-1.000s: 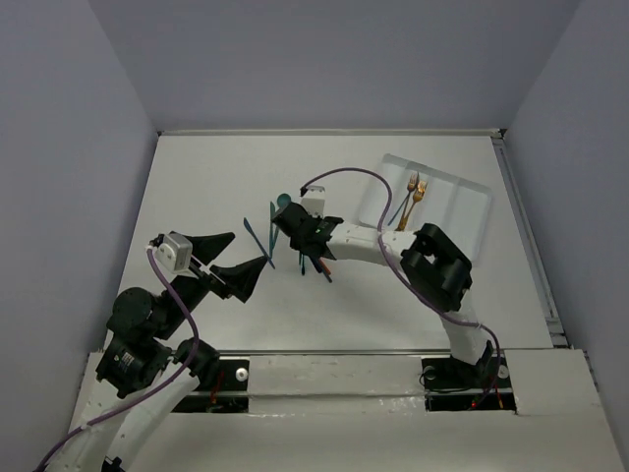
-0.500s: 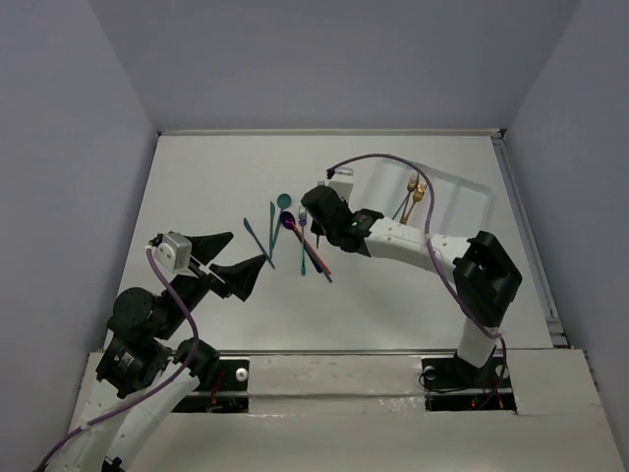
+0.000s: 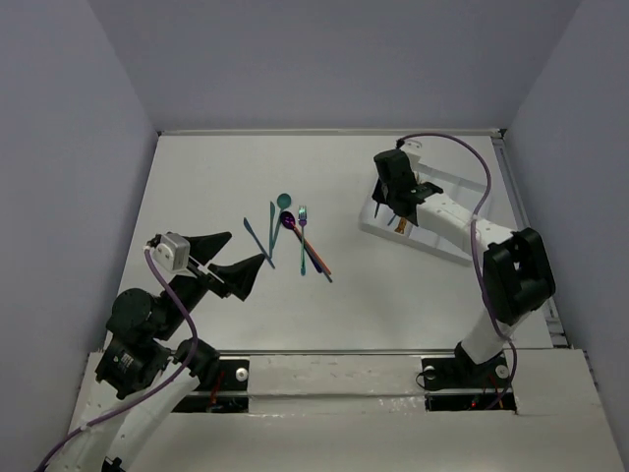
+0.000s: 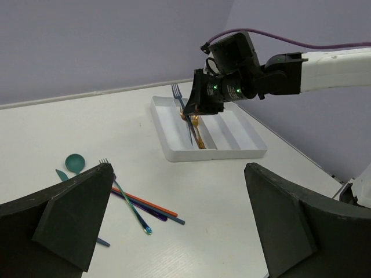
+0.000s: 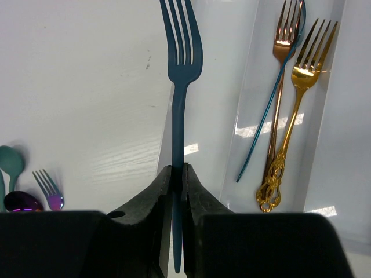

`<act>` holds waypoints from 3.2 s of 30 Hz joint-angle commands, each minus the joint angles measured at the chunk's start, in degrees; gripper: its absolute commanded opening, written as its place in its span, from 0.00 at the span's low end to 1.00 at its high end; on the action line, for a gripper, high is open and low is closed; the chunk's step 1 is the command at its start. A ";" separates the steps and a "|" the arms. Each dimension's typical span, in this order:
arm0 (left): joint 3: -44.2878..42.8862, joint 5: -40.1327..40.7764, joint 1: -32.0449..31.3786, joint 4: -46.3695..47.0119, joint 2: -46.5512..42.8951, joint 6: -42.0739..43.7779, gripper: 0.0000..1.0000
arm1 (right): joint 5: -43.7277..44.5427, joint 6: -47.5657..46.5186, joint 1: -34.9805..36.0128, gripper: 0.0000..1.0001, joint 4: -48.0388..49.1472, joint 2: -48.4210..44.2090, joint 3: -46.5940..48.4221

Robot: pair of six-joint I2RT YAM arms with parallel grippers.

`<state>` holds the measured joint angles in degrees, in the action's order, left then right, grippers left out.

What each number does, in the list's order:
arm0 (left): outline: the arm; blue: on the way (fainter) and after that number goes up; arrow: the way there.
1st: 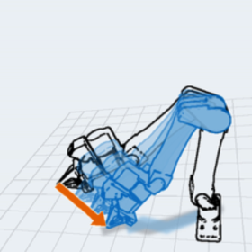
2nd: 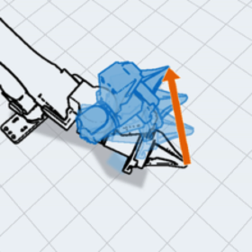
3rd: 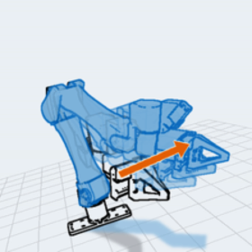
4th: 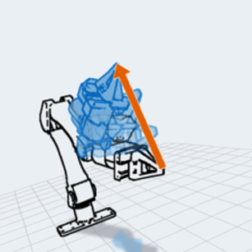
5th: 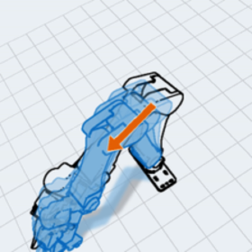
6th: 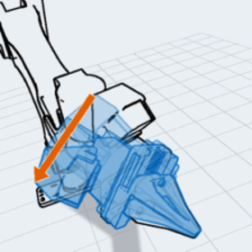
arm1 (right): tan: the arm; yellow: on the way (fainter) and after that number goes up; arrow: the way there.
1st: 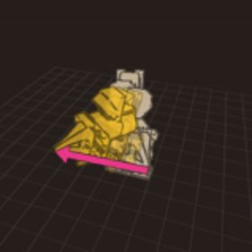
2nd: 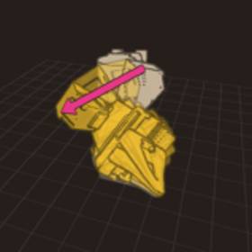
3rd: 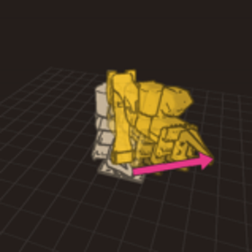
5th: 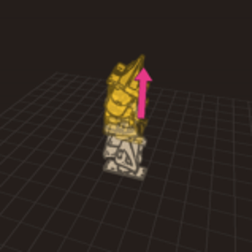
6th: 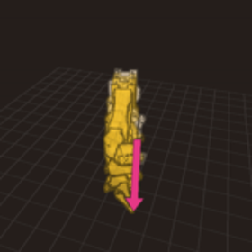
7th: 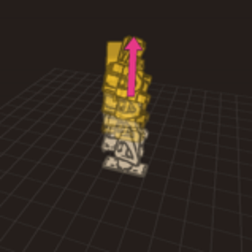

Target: Sort the eating utensils into containers

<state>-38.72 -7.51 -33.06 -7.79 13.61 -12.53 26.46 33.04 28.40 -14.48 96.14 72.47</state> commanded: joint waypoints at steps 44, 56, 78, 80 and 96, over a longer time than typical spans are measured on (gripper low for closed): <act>-1.89 0.48 0.10 1.20 0.19 -0.03 0.99 | 2.36 1.50 27.84 0.30 -6.17 15.30 9.70; -1.80 0.04 0.10 1.29 -0.07 -0.12 0.99 | 0.62 4.23 29.52 0.31 -8.55 21.98 12.87; -1.71 -0.40 0.10 1.38 -0.25 -0.12 0.99 | 1.50 4.67 28.99 0.42 -7.67 26.29 18.59; -1.71 -0.40 0.10 1.29 -0.25 -0.12 0.99 | 1.58 4.76 28.99 0.42 -7.58 27.08 18.76; -1.71 -0.58 0.10 1.46 -0.07 -0.12 0.99 | 6.85 4.58 27.41 0.29 -11.70 32.44 23.33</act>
<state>-38.72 -7.29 -32.99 -8.05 14.02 -12.53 29.28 37.10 57.01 -24.21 125.95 93.71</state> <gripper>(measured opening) 0.989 0.299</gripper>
